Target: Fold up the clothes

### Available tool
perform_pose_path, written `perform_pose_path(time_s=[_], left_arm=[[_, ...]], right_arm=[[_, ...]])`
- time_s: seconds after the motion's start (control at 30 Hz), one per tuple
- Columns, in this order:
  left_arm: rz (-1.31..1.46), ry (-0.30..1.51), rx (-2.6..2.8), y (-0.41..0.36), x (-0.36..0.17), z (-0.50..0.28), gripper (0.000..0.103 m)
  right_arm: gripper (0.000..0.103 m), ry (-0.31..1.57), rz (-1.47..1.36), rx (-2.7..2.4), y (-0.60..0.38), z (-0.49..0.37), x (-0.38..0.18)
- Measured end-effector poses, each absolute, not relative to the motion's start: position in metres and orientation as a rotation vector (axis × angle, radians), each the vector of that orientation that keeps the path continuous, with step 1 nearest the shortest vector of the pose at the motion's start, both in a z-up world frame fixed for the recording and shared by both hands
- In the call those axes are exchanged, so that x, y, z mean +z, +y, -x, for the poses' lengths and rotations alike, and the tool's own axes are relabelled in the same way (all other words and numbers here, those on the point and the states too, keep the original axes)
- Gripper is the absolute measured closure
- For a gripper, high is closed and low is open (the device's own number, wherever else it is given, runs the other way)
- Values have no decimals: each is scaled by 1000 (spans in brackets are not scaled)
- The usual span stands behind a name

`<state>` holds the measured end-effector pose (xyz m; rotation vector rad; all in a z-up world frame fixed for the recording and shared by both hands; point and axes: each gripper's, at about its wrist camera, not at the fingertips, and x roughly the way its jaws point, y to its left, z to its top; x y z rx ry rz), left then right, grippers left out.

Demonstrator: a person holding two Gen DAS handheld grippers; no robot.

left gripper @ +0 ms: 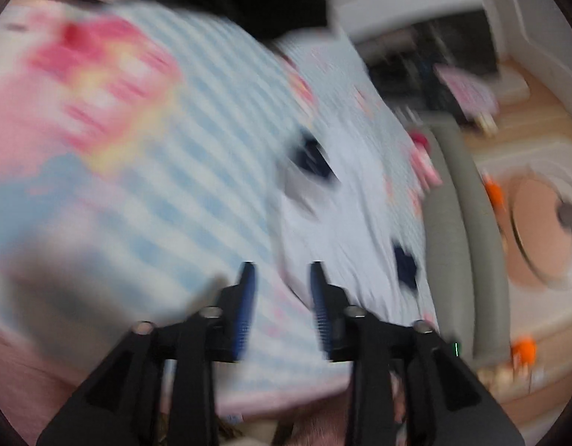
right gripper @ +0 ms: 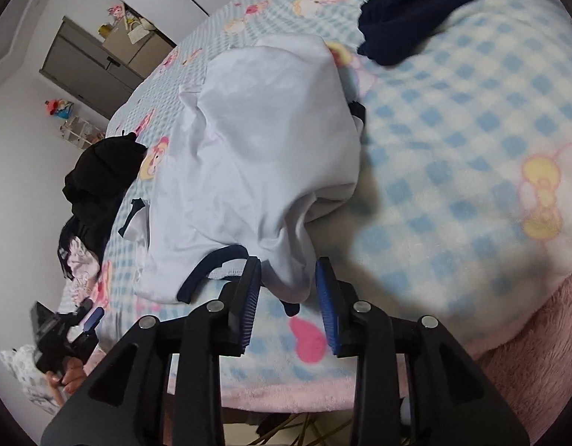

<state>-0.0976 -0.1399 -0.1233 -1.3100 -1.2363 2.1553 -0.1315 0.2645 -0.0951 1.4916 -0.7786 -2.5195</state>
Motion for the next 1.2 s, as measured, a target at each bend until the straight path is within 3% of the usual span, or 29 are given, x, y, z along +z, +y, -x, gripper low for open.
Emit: perform_pose_path(time_s=[0.13, 0.27, 0.6, 0.73, 0.8, 0.83, 0.87, 0.93, 1.07, 1.2], left_arm=[[1409, -1021, 2034, -59, -127, 125, 60], [1486, -940, 1968, -3, -142, 151, 52], [1479, -1023, 2268, 7, -142, 158, 59], [1505, -1160, 2113, -2, -159, 154, 53], [1497, -1112, 2133, 4, -160, 161, 57], [1490, -1082, 2146, 8, -160, 165, 83], [1463, -1055, 2178, 9, -153, 168, 99], [1323, -1054, 2215, 0, -119, 167, 98], [1127, -1052, 2263, -24, -56, 150, 98], [1315, -977, 2420, -51, -72, 143, 96]], right_arm=[[69, -740, -1468, -2482, 254, 126, -99], [64, -576, -1369, -2535, 248, 110, -81], [61, -583, -1351, -2674, 278, 90, -91], [61, -793, -1323, -2612, 297, 91, -99], [56, -884, -1320, -2532, 301, 99, -106], [56, -922, -1318, -2493, 302, 104, -108], [56, -955, -1316, -2458, 302, 109, -110], [56, -966, -1320, -2451, 301, 117, -106], [67, -809, -1326, -2582, 290, 117, -85], [67, -667, -1471, -2651, 278, 120, -97]])
